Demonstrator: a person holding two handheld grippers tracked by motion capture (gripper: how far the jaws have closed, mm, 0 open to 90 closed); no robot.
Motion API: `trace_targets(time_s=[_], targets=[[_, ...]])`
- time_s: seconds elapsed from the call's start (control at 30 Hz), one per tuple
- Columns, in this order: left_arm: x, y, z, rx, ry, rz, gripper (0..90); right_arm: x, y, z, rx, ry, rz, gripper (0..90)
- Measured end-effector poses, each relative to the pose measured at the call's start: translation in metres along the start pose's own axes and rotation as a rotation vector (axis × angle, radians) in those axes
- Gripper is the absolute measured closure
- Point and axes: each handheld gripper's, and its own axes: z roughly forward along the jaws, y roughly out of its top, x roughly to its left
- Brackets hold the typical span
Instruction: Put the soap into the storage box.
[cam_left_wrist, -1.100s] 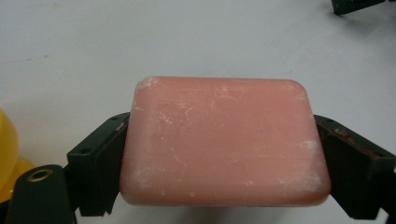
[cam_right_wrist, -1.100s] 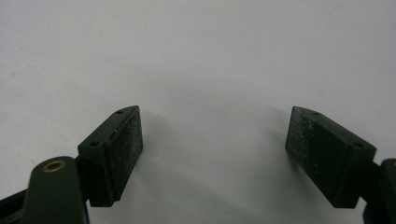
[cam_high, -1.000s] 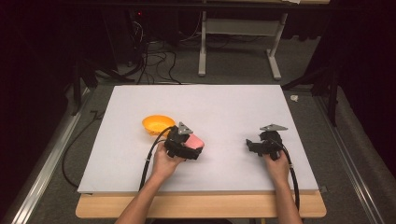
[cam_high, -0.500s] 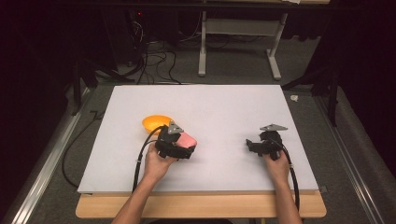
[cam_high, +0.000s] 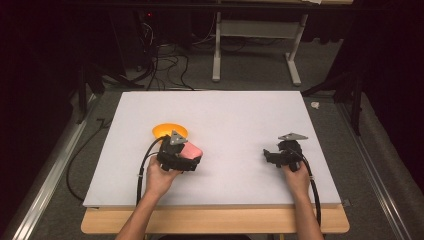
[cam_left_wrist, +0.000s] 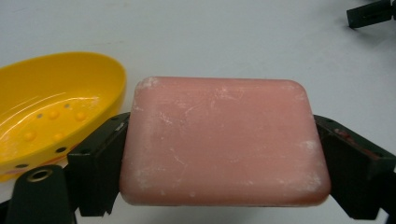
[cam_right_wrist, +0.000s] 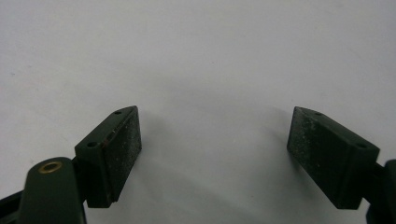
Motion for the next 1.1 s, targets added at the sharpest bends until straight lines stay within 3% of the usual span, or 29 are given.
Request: trace_targets(time_s=[0.87, 1.1], targets=[[0.020, -0.024, -0.032, -0.043, 0.052, -0.108, 13.8, 0.000, 0.000, 0.000, 0.003, 0.002, -0.002, 18.4], [0.025, -0.026, -0.037, -0.045, 0.048, -0.155, 13.8, 0.000, 0.000, 0.000, 0.003, 0.003, -0.003, 18.4]])
